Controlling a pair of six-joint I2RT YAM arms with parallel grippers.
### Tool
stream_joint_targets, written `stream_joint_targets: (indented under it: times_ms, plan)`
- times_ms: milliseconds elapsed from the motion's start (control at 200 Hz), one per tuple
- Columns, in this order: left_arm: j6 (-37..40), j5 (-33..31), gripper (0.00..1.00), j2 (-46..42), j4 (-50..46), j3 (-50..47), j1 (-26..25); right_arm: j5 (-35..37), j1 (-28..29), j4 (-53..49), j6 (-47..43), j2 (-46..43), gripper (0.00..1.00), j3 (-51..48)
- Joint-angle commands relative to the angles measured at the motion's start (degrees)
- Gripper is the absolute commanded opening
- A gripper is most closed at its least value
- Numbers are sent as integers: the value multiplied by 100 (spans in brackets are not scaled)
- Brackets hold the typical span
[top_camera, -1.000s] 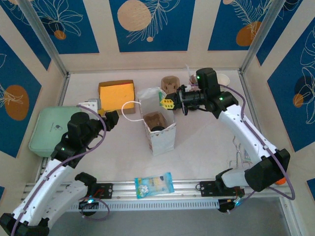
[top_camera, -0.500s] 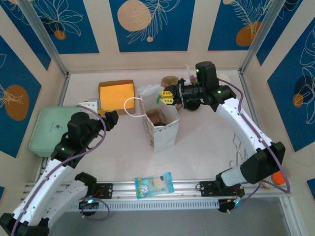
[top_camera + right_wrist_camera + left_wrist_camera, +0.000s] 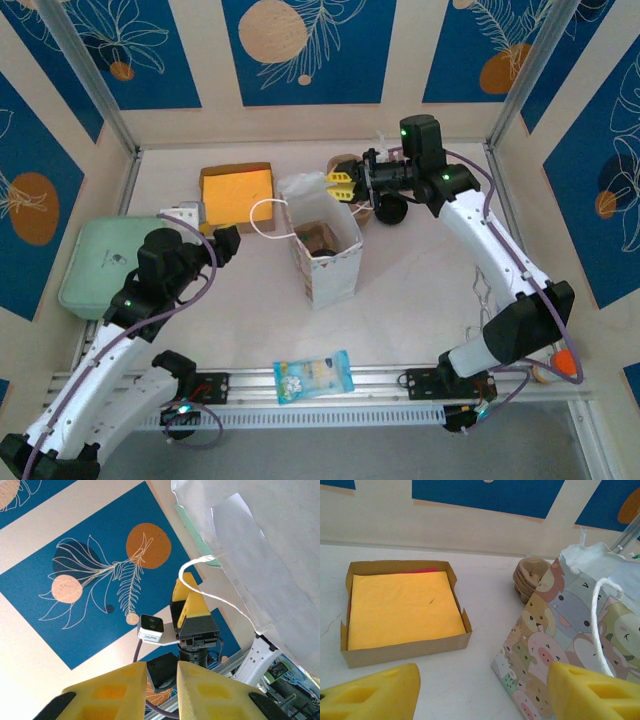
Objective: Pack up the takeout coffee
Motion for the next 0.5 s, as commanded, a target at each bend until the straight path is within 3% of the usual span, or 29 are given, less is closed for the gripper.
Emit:
stream_joint_targets:
  times_ms: [0,150,280,495]
  plan:
    - [99,-108,68,-86,-26,110,63,-80,-42,-290,-312,42,26,286]
    - [98,-73,68,-46,-12,114,61,43,-69,-600,-612,84,31,474]
    - [88,-21,68,-8,14,136,59,244,-70,-1077,-1099,137,41,810]
    - [81,42,69,29,45,169,61,1175,-4,-2136,-2232,132,59,1513]
